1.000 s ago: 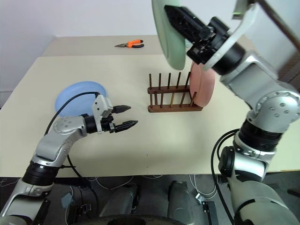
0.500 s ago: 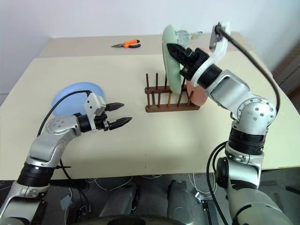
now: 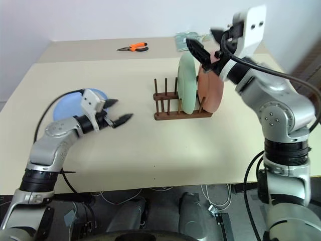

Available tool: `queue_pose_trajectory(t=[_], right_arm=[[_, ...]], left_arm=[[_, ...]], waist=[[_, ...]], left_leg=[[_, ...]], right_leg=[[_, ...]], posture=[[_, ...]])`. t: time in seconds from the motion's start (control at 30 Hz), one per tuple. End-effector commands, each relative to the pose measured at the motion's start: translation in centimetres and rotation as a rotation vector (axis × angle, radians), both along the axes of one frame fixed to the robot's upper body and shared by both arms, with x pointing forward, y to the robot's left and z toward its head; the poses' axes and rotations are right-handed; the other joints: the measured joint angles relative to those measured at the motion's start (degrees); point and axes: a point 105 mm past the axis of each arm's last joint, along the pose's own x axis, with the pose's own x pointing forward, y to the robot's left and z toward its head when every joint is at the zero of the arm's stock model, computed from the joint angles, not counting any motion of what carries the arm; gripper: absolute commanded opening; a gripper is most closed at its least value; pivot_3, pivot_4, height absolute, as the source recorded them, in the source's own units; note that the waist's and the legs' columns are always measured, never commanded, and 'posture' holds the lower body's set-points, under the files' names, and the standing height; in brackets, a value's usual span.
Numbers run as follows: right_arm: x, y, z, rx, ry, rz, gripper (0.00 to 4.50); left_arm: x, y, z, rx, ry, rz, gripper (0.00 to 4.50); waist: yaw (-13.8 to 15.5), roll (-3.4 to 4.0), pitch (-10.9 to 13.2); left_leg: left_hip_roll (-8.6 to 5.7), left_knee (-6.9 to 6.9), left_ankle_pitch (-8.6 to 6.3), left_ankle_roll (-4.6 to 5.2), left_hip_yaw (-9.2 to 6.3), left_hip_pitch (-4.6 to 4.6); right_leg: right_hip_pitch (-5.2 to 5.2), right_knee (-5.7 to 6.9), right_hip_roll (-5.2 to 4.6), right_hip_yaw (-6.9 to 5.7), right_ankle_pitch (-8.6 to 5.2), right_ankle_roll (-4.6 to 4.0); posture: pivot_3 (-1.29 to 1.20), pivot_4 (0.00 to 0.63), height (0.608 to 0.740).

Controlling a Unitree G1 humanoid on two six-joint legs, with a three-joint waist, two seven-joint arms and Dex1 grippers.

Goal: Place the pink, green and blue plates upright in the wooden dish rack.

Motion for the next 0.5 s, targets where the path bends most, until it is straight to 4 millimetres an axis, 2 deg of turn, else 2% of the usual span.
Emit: queue_pose_trajectory(t=[0.03, 0.1, 0.13, 0.2, 0.23, 0.37, 0.5], right_arm=[[-2.9, 3.1, 0.7, -0.202, -0.169, 0.14, 4.49], [-3.7, 4.2, -0.3, -0.25, -0.16, 0.21, 4.49], [-3.9, 4.5, -0.6, -0.264, -0.158, 0.229, 4.49], [-4.8, 6.2, -2.5, -0.32, -0.132, 0.323, 4.49], [-5.2, 6.8, -3.3, -0.34, -0.122, 0.358, 4.49], [-6.4, 9.0, -7.0, -0.431, -0.067, 0.469, 4.49], [-6.4, 10.1, -10.8, -0.546, 0.009, 0.499, 4.49]], left_arm=[[2.2, 8.3, 2.9, 0.096, -0.088, 0.512, 4.5], [2.1, 11.8, 3.8, 0.055, -0.079, 0.724, 4.5], [2.0, 12.6, 4.1, 0.031, -0.078, 0.773, 4.5], [0.9, 15.7, 4.6, -0.019, -0.049, 0.943, 4.5], [0.4, 16.5, 4.3, -0.049, -0.015, 0.989, 4.5], [-1.2, 17.5, 0.6, -0.094, 0.191, 1.038, 4.5], [-2.5, 16.3, -2.7, -0.216, 0.345, 0.993, 4.5]], waist=[[-0.18, -0.08, -0.04], [-0.35, -0.11, -0.04], [-0.26, -0.11, -0.05], [-0.01, -0.18, -0.07], [0.06, -0.23, -0.09], [0.21, -0.3, -0.13], [0.31, -0.49, -0.17]], left_leg=[[0.07, 0.0, 0.0, -0.01, 0.01, 0.01], [0.16, -0.01, -0.01, -0.01, 0.03, 0.03], [0.21, -0.01, -0.01, -0.02, 0.05, 0.04], [0.22, 0.0, -0.01, -0.02, 0.05, 0.01], [0.21, 0.0, -0.01, -0.03, 0.05, 0.01], [0.2, 0.02, -0.01, -0.05, 0.04, -0.01], [0.19, 0.04, 0.01, -0.08, 0.02, -0.01]], right_leg=[[0.0, -0.01, 0.06, 0.01, 0.02, -0.01], [-0.02, 0.0, 0.14, 0.01, 0.04, -0.04], [-0.02, -0.01, 0.16, 0.01, 0.05, -0.05], [-0.03, -0.03, 0.16, 0.01, 0.13, -0.18], [-0.03, -0.04, 0.16, 0.01, 0.17, -0.23], [-0.04, -0.02, 0.16, 0.01, 0.17, -0.24], [-0.03, -0.01, 0.15, 0.01, 0.18, -0.24]], posture=[[0.0, 0.15, 0.74], [0.0, 0.15, 0.74], [0.0, 0.15, 0.74], [0.0, 0.15, 0.74], [0.0, 0.15, 0.74], [0.0, 0.15, 0.74], [0.0, 0.15, 0.74]])
